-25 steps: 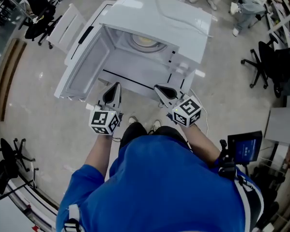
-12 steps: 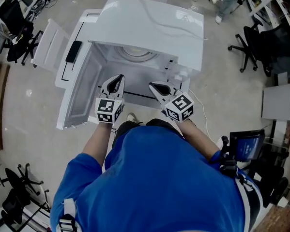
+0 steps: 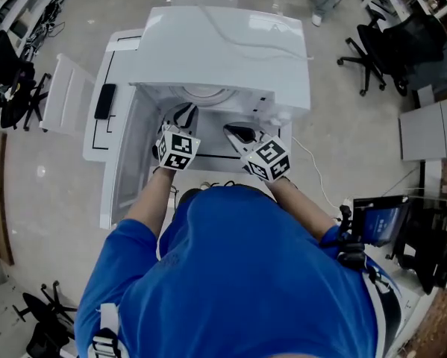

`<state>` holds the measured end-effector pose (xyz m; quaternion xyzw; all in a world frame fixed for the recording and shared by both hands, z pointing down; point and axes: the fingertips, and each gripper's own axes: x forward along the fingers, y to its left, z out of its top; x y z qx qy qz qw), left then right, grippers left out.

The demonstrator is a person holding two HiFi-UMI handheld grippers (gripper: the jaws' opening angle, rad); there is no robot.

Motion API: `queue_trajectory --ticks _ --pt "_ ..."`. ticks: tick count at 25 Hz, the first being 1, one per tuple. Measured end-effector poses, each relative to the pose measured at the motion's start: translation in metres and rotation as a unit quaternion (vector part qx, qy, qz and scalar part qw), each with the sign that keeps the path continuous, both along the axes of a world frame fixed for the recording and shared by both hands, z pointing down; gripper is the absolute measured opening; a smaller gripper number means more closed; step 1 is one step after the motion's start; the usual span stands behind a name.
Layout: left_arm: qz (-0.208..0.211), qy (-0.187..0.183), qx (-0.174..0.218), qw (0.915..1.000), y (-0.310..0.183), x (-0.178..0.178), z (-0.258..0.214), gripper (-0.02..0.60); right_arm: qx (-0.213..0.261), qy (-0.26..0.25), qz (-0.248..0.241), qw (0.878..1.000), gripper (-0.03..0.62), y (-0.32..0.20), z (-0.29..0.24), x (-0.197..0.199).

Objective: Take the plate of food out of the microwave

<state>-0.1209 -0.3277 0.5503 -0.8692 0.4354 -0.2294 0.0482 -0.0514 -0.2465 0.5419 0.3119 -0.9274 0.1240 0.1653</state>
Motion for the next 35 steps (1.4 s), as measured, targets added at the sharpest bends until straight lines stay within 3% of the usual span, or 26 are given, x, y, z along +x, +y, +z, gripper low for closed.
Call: queue_trajectory --ticks 4,9,14,19,26,31,35 --pt "0.040 -0.080 0.007 0.9960 -0.015 0.012 0.017 0.084 -0.002 0.004 0.013 1.000 -0.002 -0.004 0.003 0.001" --pt "0.083 -0.172 0.030 0.9812 -0.030 0.025 0.030 0.092 -0.001 0.004 0.027 1.000 -0.002 -0.007 0.001 0.008" --pt "0.125 -0.256 0.032 0.9580 -0.040 0.032 0.045 0.103 0.004 0.002 0.035 0.999 -0.002 -0.007 -0.005 0.014" --pt "0.167 -0.330 0.046 0.9280 -0.043 0.038 0.054 0.109 0.005 -0.005 0.043 0.999 -0.002 -0.010 -0.009 0.021" --pt "0.183 -0.374 0.066 0.9068 -0.046 0.040 0.061 0.107 0.010 -0.010 0.043 0.999 -0.002 -0.009 -0.013 0.025" --pt "0.190 -0.382 0.070 0.9016 -0.046 0.042 0.064 0.084 0.009 -0.013 0.038 0.999 -0.002 -0.007 -0.014 0.026" --pt "0.189 -0.379 0.061 0.9039 -0.042 0.043 0.067 0.040 0.008 -0.015 0.040 0.999 -0.002 -0.006 -0.014 0.031"
